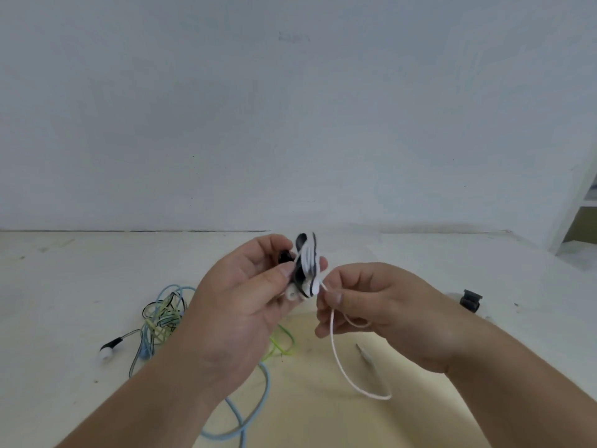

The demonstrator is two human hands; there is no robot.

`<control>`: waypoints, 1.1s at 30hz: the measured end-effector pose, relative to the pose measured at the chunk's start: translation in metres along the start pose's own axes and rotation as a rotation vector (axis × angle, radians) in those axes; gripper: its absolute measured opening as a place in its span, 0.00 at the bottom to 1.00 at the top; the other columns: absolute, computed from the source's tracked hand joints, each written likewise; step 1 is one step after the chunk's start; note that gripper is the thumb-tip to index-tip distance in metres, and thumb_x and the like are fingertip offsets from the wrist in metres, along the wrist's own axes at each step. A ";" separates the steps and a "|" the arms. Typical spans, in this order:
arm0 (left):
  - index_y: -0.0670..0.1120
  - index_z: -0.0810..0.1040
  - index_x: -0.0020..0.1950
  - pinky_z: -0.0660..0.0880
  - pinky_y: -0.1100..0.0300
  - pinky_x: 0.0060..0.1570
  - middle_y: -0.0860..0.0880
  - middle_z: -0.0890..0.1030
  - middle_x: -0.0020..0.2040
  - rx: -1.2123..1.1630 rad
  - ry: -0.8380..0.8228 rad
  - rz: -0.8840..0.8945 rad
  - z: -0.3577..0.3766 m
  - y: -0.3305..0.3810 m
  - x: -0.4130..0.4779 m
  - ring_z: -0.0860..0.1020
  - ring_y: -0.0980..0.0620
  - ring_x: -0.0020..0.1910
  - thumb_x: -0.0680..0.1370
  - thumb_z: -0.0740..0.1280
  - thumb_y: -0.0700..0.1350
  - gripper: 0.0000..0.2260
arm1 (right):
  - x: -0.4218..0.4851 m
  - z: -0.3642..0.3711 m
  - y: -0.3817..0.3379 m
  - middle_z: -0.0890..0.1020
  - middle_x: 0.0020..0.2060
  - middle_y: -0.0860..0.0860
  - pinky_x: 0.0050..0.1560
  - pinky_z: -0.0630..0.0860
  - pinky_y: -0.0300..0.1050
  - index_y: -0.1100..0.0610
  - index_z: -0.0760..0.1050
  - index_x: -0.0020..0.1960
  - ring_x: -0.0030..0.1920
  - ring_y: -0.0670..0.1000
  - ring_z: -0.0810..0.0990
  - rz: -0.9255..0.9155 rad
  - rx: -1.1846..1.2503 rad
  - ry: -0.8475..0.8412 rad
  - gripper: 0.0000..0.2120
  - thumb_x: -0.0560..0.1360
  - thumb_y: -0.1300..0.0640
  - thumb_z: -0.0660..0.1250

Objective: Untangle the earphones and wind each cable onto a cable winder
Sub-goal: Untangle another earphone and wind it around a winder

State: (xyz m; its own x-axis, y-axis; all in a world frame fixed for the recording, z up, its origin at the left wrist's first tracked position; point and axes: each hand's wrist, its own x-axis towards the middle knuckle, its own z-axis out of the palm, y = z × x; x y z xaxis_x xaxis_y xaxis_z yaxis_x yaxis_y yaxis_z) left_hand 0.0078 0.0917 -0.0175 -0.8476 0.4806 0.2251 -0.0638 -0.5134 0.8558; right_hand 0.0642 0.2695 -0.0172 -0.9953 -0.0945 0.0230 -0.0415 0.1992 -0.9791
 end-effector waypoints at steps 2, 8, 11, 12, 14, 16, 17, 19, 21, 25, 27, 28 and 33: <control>0.39 0.76 0.48 0.81 0.50 0.52 0.37 0.84 0.46 -0.011 0.066 0.047 0.000 0.002 0.003 0.85 0.43 0.49 0.69 0.67 0.33 0.09 | 0.000 -0.001 0.000 0.83 0.39 0.57 0.59 0.78 0.55 0.58 0.78 0.45 0.45 0.59 0.85 0.039 0.046 -0.002 0.04 0.77 0.64 0.66; 0.41 0.76 0.47 0.79 0.50 0.57 0.42 0.84 0.42 -0.041 0.237 0.145 -0.014 0.012 0.014 0.81 0.42 0.51 0.75 0.64 0.33 0.05 | -0.004 -0.012 -0.006 0.84 0.38 0.59 0.37 0.78 0.43 0.61 0.76 0.57 0.31 0.56 0.81 0.197 0.070 0.174 0.12 0.76 0.71 0.63; 0.42 0.76 0.47 0.78 0.51 0.57 0.44 0.82 0.42 0.018 0.373 0.188 -0.023 0.014 0.019 0.78 0.43 0.49 0.79 0.62 0.31 0.08 | -0.005 -0.018 -0.009 0.85 0.38 0.59 0.33 0.77 0.40 0.62 0.78 0.53 0.28 0.54 0.79 0.196 0.011 0.272 0.06 0.77 0.67 0.66; 0.42 0.76 0.49 0.78 0.51 0.58 0.43 0.82 0.44 0.050 0.412 0.196 -0.026 0.015 0.020 0.77 0.43 0.48 0.80 0.62 0.31 0.08 | -0.005 -0.020 -0.011 0.85 0.36 0.58 0.34 0.77 0.41 0.63 0.78 0.50 0.29 0.54 0.80 0.182 -0.003 0.312 0.03 0.78 0.65 0.67; 0.42 0.77 0.50 0.78 0.51 0.59 0.41 0.81 0.47 0.110 0.461 0.197 -0.029 0.013 0.021 0.76 0.44 0.46 0.80 0.63 0.31 0.07 | -0.004 -0.026 -0.010 0.83 0.33 0.56 0.41 0.79 0.45 0.62 0.79 0.45 0.31 0.54 0.81 0.141 -0.015 0.434 0.06 0.79 0.62 0.66; 0.41 0.77 0.51 0.78 0.50 0.59 0.40 0.80 0.48 0.134 0.468 0.182 -0.030 0.010 0.021 0.76 0.45 0.46 0.80 0.63 0.31 0.07 | -0.004 -0.030 -0.009 0.81 0.31 0.54 0.47 0.77 0.49 0.60 0.80 0.43 0.34 0.53 0.83 0.101 -0.054 0.553 0.11 0.81 0.60 0.63; 0.40 0.76 0.52 0.78 0.50 0.59 0.40 0.80 0.48 0.137 0.464 0.177 -0.029 0.009 0.021 0.76 0.45 0.46 0.80 0.63 0.31 0.07 | -0.005 -0.031 -0.010 0.81 0.31 0.52 0.47 0.75 0.48 0.59 0.81 0.41 0.34 0.50 0.83 0.092 -0.120 0.597 0.14 0.82 0.58 0.62; 0.40 0.76 0.52 0.78 0.48 0.61 0.39 0.79 0.48 0.132 0.439 0.168 -0.027 0.007 0.020 0.75 0.43 0.46 0.80 0.63 0.30 0.07 | -0.006 -0.031 -0.010 0.83 0.34 0.51 0.42 0.71 0.44 0.56 0.82 0.40 0.33 0.46 0.80 0.118 -0.283 0.664 0.16 0.82 0.56 0.61; 0.40 0.76 0.51 0.76 0.45 0.63 0.40 0.80 0.46 0.113 0.377 0.153 -0.022 0.007 0.018 0.76 0.42 0.48 0.79 0.62 0.30 0.07 | -0.005 -0.031 -0.009 0.84 0.40 0.52 0.37 0.71 0.45 0.53 0.83 0.41 0.34 0.50 0.78 0.156 -0.413 0.698 0.16 0.82 0.54 0.60; 0.40 0.76 0.48 0.74 0.41 0.64 0.42 0.82 0.39 0.090 0.229 0.129 -0.011 0.007 0.011 0.77 0.40 0.49 0.77 0.64 0.30 0.07 | -0.002 -0.025 -0.009 0.83 0.35 0.51 0.40 0.78 0.44 0.56 0.82 0.48 0.30 0.44 0.75 0.025 -0.575 0.724 0.11 0.80 0.54 0.62; 0.42 0.78 0.46 0.76 0.43 0.61 0.41 0.83 0.40 0.084 0.149 0.118 -0.007 0.005 0.008 0.78 0.40 0.48 0.73 0.67 0.32 0.07 | -0.003 -0.012 -0.012 0.85 0.40 0.43 0.42 0.74 0.35 0.51 0.83 0.49 0.35 0.35 0.79 -0.075 -0.392 0.590 0.06 0.78 0.53 0.66; 0.43 0.79 0.45 0.79 0.46 0.58 0.40 0.84 0.42 0.071 0.115 0.114 -0.005 0.004 0.006 0.80 0.40 0.49 0.71 0.67 0.34 0.06 | -0.003 -0.004 -0.014 0.86 0.43 0.42 0.49 0.74 0.35 0.49 0.83 0.49 0.41 0.34 0.81 -0.082 -0.264 0.468 0.05 0.76 0.52 0.69; 0.40 0.77 0.48 0.83 0.52 0.49 0.38 0.84 0.45 0.029 0.072 0.131 -0.003 0.007 0.003 0.85 0.42 0.51 0.70 0.68 0.34 0.07 | -0.002 0.021 -0.005 0.87 0.48 0.48 0.63 0.74 0.46 0.49 0.80 0.57 0.52 0.47 0.84 0.012 -0.146 0.008 0.16 0.69 0.52 0.69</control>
State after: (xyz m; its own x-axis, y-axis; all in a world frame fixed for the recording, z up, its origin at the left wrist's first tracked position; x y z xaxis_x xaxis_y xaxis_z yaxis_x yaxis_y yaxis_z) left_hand 0.0036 0.0874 -0.0127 -0.8834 0.3579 0.3025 0.0643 -0.5470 0.8347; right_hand 0.0685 0.2485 -0.0164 -0.9964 -0.0835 0.0136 -0.0413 0.3396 -0.9396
